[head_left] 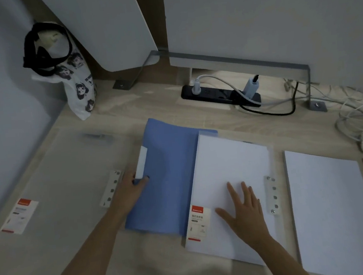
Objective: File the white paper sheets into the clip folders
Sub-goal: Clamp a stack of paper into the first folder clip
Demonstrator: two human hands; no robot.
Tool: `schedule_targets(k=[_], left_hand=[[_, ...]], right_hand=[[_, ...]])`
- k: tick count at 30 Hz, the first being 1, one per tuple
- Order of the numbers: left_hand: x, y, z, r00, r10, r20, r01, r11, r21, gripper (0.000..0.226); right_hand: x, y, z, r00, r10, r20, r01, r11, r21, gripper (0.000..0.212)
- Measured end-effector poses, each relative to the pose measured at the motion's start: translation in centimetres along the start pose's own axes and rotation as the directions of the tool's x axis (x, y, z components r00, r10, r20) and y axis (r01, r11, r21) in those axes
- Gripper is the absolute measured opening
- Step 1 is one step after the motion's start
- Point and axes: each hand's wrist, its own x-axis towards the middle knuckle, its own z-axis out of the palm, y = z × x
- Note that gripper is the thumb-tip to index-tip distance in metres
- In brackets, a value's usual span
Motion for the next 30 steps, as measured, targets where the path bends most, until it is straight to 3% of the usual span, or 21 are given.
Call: schedule_targets(k=[2,4,8,11,14,15,17,20,21,22,23,25,27,30], left_hand=[[-0.9,1.5,-0.4,0.99,0.122,-0.065,-0.112,0.985,0.133,0.009],[-2.1,3.4,-1.4,0.954,0.261,-0.148,-0.209,0.931,0.298,0.027],[-4.8,7.1,-4.1,0.863,0.451,-0.226,-0.357,0.863,0.358,0.025],[-6.2,9.0,-5.7,0.814,0.496,-0.303,-0.422,0.863,0.278,0.019],[-7.4,9.9,-5.2,0.845,0.454,-0.281,-0.439,0.891,0.12,0.02],[-7.6,9.9,-4.5,0.869,0.422,-0.256,-0.422,0.905,0.06,0.018],[-8.0,9.3,-2.2,0.922,0.345,-0.175,-0.36,0.931,-0.059,0.013],[-8.0,7.5,2.2,0.968,0.247,-0.042,-0.251,0.96,-0.128,0.017],[-7.9,6.9,3.8,0.975,0.224,-0.001,-0.222,0.965,-0.138,0.019],[-7.8,6.2,5.4,0.979,0.199,0.031,-0.193,0.971,-0.14,0.021],[-7.8,5.6,6.6,0.982,0.184,0.05,-0.175,0.975,-0.135,0.024],[-7.6,4.5,9.1,0.985,0.161,0.065,-0.155,0.984,-0.092,0.034],[-7.2,3.3,10.9,0.988,0.144,0.055,-0.144,0.989,-0.018,0.034],[-6.7,2.1,12.5,0.989,0.123,-0.084,-0.111,0.985,0.136,0.015]], right_hand=[[0.1,0.2,0.3,1.0,0.002,-0.003,-0.002,1.0,-0.016,0.119],[0.0,0.2,0.4,1.0,0.01,-0.016,-0.01,1.0,0.004,0.122],[-0.2,0.0,-0.1,0.999,0.021,0.029,-0.02,1.0,-0.018,0.125],[-0.3,-0.6,-0.6,0.997,0.039,0.061,-0.041,0.999,0.032,0.1],[0.2,-1.0,-1.7,0.991,0.074,0.113,-0.098,0.969,0.228,0.07],[0.1,-1.2,-3.0,0.986,0.095,0.137,-0.144,0.898,0.415,0.061],[-0.7,-1.1,-5.6,0.97,0.146,0.194,-0.242,0.564,0.79,0.03],[-2.0,1.5,-8.9,0.966,0.02,0.258,-0.257,-0.005,0.966,0.046],[-2.5,2.6,-9.6,0.966,0.005,0.259,-0.258,-0.09,0.962,0.051],[-3.0,3.5,-10.0,0.968,0.028,0.25,-0.246,-0.1,0.964,0.049],[-3.6,4.1,-10.2,0.971,0.049,0.233,-0.231,-0.045,0.972,0.042],[-4.0,5.8,-9.8,0.971,0.163,0.174,-0.2,0.16,0.967,0.024],[-3.9,6.6,-9.0,0.957,0.27,0.107,-0.199,0.343,0.918,0.022],[-2.9,7.6,-7.0,0.94,0.339,0.038,-0.241,0.578,0.779,0.013]])
